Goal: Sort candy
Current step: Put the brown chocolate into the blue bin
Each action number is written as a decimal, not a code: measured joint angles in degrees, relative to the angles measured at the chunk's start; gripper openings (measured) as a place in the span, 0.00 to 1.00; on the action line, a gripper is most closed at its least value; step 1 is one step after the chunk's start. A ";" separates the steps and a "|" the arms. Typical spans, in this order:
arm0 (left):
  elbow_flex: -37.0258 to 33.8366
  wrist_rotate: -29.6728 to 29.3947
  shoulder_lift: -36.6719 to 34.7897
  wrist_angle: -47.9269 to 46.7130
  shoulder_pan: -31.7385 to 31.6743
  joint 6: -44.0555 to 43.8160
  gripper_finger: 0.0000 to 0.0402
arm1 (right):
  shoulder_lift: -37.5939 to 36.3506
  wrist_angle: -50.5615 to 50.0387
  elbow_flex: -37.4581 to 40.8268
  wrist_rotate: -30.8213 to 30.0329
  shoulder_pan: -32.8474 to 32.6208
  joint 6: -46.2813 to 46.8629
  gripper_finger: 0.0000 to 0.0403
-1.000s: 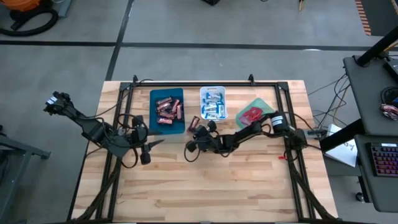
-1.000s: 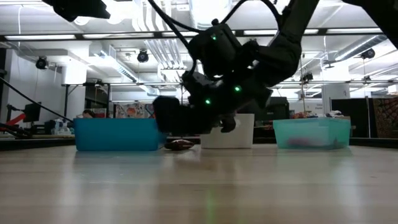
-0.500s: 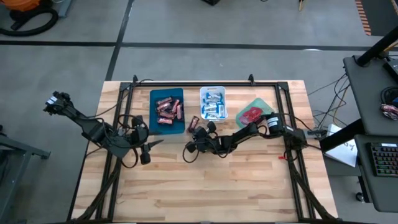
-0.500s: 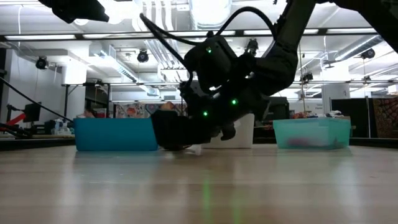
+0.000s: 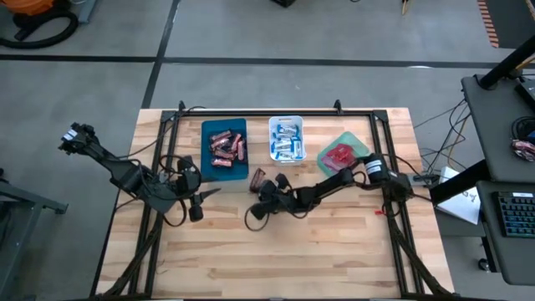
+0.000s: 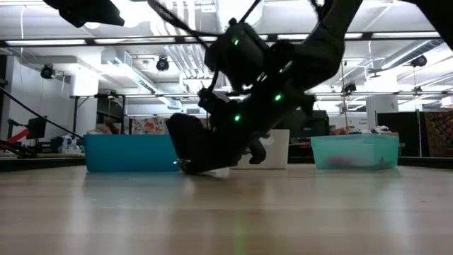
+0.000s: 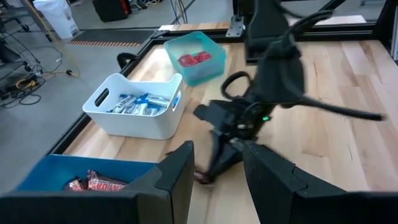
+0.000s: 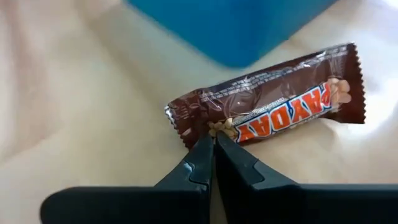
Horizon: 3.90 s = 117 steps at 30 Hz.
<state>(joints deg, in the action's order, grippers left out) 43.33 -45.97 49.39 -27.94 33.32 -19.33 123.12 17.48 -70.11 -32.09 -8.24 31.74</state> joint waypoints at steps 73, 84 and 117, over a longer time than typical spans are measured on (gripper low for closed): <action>0.01 1.50 -2.78 -2.15 9.79 0.81 0.31 | 0.82 -51.61 -25.72 8.03 0.97 32.68 0.43; 0.02 1.48 -2.78 -1.86 9.79 0.81 0.31 | 0.79 -50.01 -23.78 8.09 1.98 29.95 0.43; 0.02 1.50 -3.45 -1.58 9.88 -7.30 0.31 | -4.13 -47.81 -22.29 15.12 1.61 11.58 0.20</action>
<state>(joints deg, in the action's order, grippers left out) 43.35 -44.47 45.93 -29.53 43.20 -26.63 118.99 -30.33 -92.40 -16.97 -6.63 43.32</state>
